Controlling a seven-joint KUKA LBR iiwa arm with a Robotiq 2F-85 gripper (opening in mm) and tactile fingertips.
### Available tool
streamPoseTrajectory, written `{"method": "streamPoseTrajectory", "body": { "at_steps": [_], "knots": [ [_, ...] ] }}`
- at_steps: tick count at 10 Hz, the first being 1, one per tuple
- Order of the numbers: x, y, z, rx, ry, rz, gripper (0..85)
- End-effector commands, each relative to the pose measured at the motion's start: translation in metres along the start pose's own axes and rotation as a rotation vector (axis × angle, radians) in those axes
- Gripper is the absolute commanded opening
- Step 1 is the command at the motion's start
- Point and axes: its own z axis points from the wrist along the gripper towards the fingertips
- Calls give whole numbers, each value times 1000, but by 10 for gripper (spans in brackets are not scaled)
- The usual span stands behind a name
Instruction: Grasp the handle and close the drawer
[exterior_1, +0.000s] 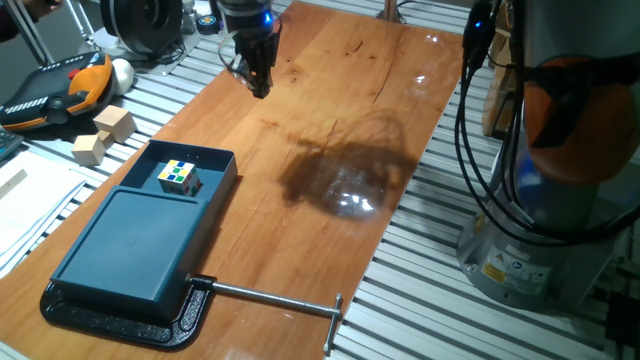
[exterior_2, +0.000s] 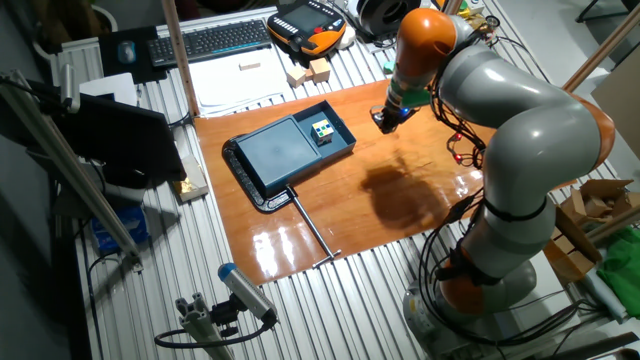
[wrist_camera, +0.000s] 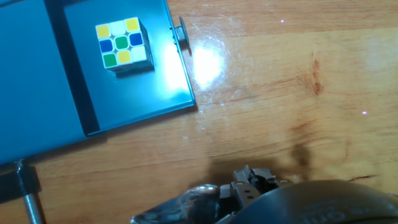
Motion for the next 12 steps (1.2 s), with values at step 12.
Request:
{"method": "streamPoseTrajectory", "body": {
  "at_steps": [12],
  "knots": [
    [-24, -4, 52, -30, -69, 360, 20]
  ]
}}
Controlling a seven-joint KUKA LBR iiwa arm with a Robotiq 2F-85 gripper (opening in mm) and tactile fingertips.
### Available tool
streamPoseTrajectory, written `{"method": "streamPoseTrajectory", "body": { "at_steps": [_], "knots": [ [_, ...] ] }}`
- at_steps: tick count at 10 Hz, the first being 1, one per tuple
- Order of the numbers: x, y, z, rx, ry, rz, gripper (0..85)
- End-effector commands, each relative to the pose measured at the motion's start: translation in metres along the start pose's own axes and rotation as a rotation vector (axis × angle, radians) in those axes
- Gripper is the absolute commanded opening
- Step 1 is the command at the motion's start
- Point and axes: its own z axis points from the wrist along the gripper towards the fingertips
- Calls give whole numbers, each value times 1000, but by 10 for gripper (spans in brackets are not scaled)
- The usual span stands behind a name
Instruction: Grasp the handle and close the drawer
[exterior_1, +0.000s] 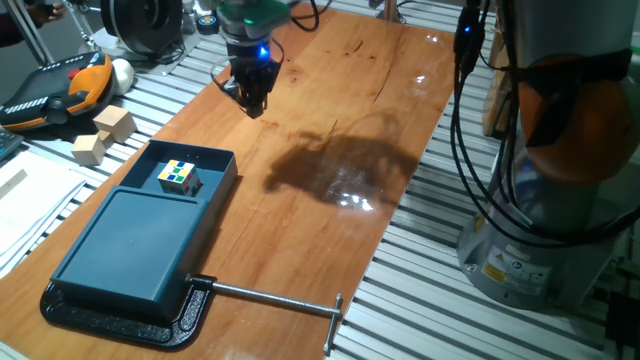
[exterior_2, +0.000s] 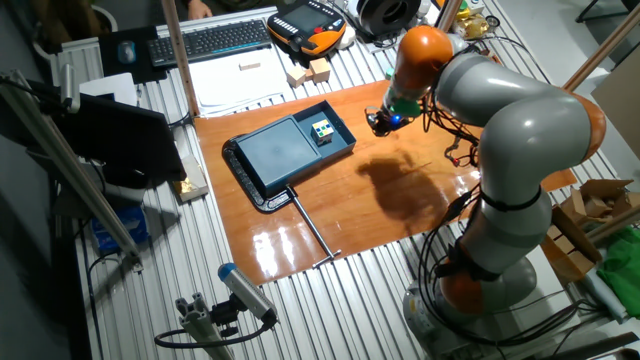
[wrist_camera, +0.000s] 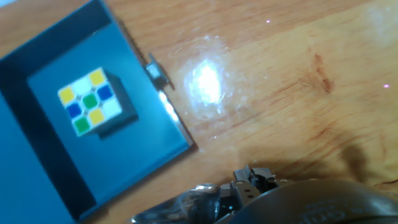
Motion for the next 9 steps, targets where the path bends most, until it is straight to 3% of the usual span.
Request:
{"method": "streamPoseTrajectory", "body": {
  "at_steps": [1, 3, 5, 6, 7, 9],
  "knots": [
    [-2, 0, 1, 7, -6, 78, 20],
    [-4, 0, 11, 4, 6, 163, 20],
    [-9, 2, 19, 17, -3, 235, 20],
    [-11, 3, 20, 43, -19, 274, 20],
    [-16, 3, 17, 63, -15, 327, 20],
    [-24, 3, 15, 56, 27, 399, 20]
  ]
}}
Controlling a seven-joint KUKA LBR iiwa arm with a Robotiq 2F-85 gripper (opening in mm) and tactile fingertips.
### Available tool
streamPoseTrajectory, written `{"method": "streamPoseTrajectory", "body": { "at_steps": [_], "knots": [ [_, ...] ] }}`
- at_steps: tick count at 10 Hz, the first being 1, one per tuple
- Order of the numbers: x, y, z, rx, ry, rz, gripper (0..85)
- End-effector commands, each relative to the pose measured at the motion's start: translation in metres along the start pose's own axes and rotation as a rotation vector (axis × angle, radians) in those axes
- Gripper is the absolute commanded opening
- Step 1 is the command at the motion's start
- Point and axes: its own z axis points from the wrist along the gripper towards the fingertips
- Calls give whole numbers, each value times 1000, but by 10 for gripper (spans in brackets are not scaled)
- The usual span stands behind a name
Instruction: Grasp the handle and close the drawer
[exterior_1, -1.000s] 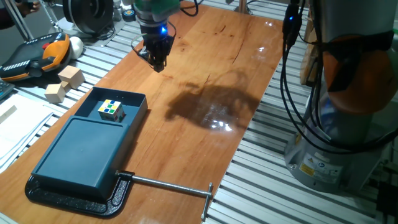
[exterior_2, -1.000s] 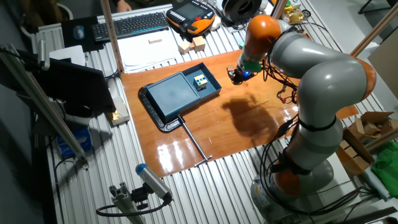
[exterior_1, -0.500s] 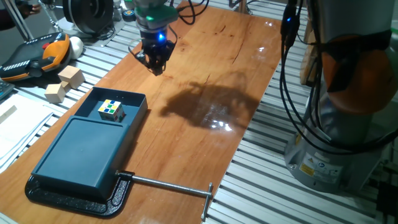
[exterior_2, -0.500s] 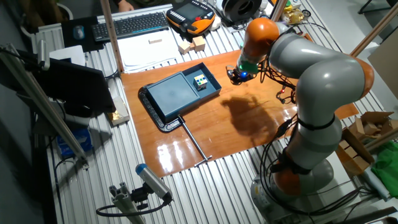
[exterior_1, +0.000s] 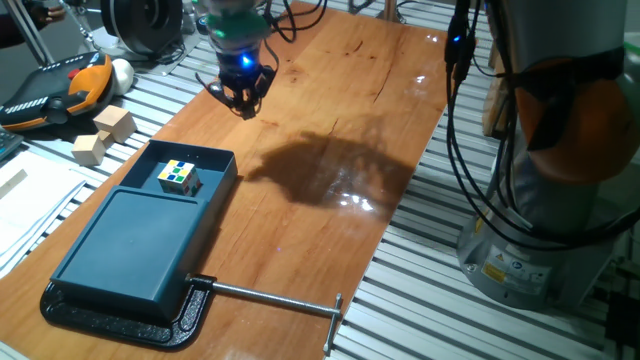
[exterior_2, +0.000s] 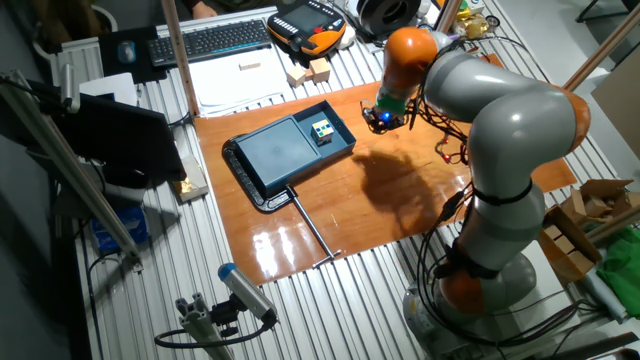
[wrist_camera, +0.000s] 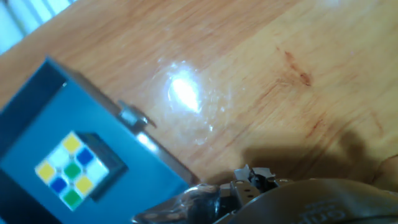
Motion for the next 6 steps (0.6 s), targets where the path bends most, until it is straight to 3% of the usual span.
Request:
{"method": "streamPoseTrajectory", "body": {
  "at_steps": [1, 4, 6],
  "knots": [
    [0, 0, 1, 1, 4, 110, 20],
    [0, -3, 5, -1, 11, 88, 20],
    [0, -3, 5, -4, 42, 86, 20]
  ]
}}
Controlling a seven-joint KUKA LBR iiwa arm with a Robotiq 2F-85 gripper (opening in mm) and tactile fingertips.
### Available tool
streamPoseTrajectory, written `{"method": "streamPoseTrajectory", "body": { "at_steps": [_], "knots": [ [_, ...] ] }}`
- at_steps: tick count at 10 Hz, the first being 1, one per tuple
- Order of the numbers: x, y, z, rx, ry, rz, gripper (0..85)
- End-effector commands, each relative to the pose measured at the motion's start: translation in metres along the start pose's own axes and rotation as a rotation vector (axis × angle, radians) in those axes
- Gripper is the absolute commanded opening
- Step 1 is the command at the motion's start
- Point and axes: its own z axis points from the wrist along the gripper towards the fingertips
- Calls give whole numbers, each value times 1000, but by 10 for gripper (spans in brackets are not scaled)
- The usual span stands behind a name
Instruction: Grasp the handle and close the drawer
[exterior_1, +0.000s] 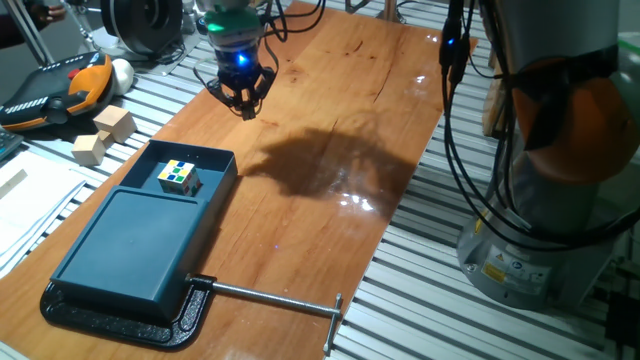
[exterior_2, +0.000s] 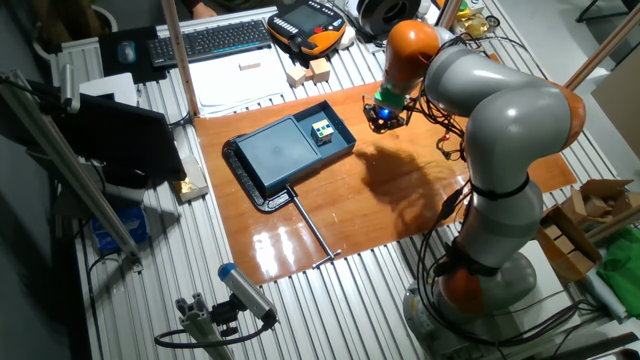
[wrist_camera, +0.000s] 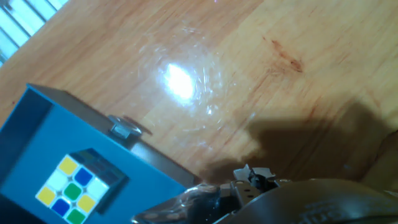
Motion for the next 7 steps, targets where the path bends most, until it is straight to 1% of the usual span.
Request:
{"method": "streamPoseTrajectory", "body": {
  "at_steps": [1, 2, 3, 4, 5, 7],
  "knots": [
    [0, 0, 0, 12, -8, -11, 20],
    [0, 0, 0, 24, -8, -25, 20],
    [0, 0, 0, 26, -4, -26, 20],
    [0, 0, 0, 36, -25, -25, 20],
    [0, 0, 0, 24, -39, -18, 20],
    [0, 0, 0, -2, -21, 15, 20]
  ]
}}
